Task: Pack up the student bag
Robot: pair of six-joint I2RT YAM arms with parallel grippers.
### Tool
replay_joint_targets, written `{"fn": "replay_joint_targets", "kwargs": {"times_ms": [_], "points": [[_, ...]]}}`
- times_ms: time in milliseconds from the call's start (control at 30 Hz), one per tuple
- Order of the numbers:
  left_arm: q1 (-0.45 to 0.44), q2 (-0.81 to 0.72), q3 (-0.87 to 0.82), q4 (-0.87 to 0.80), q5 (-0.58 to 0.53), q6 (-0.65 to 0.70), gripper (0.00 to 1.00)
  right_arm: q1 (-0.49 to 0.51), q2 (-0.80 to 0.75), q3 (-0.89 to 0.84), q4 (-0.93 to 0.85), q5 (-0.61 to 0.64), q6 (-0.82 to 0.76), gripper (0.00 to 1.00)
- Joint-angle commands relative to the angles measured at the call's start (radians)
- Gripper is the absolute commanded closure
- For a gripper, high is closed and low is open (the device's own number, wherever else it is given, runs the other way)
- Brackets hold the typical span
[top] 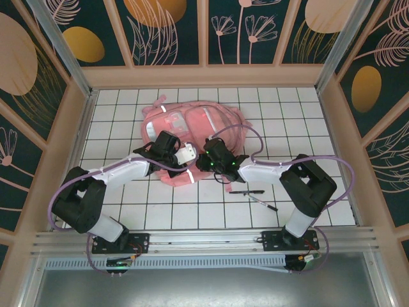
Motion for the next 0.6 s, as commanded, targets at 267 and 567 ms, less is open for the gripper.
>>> {"fn": "replay_joint_targets", "kwargs": {"times_ms": [267,567], "points": [[0.016,-0.033,0.011,0.054,0.092,-0.017,1.00,0.007,0.006,-0.012,-0.029,0.088,-0.049,0.72],[0.024,-0.058,-0.001,0.086,0.093,-0.030,1.00,0.027,0.013,-0.005,-0.065,0.130,-0.033,0.79]]}}
